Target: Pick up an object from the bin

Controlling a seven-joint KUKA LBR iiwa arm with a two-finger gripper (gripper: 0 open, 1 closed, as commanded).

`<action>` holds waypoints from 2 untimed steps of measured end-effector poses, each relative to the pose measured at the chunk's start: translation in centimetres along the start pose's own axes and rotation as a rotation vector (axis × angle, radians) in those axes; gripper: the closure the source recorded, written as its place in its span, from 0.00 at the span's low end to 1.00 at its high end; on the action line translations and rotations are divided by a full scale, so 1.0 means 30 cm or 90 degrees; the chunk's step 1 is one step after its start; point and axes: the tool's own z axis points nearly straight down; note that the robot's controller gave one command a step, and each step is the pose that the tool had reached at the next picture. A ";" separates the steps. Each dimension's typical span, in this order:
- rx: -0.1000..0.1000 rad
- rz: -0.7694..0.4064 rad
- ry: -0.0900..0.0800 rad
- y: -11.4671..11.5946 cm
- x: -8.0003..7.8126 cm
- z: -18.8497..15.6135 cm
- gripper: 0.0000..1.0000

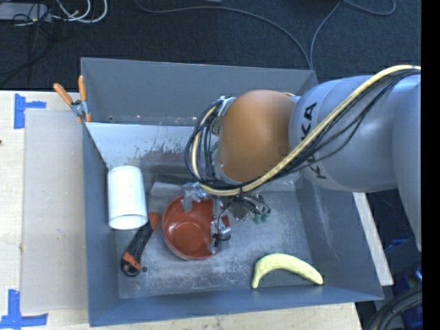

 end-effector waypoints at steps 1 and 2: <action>0.000 0.062 -0.001 -0.027 -0.060 0.017 0.00; 0.001 0.032 -0.005 -0.025 -0.092 0.217 0.00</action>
Offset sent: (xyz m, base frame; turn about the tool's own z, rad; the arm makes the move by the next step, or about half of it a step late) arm 0.0268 0.0058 -0.0775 0.0389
